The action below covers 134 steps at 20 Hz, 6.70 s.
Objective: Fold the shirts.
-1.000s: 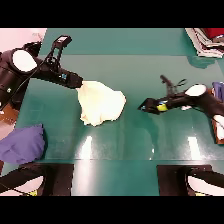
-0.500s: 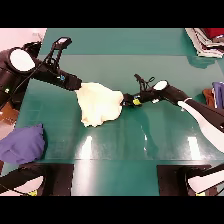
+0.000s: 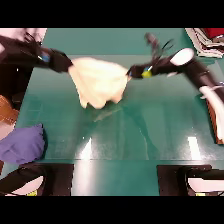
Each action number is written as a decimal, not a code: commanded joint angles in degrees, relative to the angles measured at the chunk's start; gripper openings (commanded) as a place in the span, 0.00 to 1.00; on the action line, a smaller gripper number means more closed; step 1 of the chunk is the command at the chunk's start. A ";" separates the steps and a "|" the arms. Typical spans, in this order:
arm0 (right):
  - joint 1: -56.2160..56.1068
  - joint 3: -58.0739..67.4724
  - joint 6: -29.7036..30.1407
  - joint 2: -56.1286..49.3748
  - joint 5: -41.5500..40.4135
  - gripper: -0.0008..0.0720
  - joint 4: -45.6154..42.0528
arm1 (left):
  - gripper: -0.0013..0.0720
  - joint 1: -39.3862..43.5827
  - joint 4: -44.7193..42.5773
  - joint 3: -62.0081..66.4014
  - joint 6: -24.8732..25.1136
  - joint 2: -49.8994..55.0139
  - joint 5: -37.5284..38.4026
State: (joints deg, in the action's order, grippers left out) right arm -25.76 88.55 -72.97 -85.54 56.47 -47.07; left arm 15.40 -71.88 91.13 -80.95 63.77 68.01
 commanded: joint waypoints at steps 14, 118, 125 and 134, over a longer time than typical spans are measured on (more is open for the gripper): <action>3.02 12.66 -4.15 20.00 22.77 0.03 -13.62 | 0.05 6.71 7.32 7.85 -0.17 -6.43 10.45; 31.56 -17.92 -10.75 22.12 26.23 0.03 -15.56 | 0.05 -11.26 8.20 -0.83 3.26 9.05 6.62; 24.63 -14.32 -10.54 0.76 4.72 0.03 -17.05 | 0.05 -11.26 8.22 -1.95 5.90 30.75 -16.61; 24.63 4.57 -9.42 -9.86 16.09 0.53 -17.07 | 0.86 -16.92 7.61 3.32 2.75 32.17 -3.89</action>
State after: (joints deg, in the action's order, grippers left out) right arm -1.98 89.41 -83.46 -94.43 67.51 -64.05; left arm 1.54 -64.07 91.77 -75.66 95.55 54.11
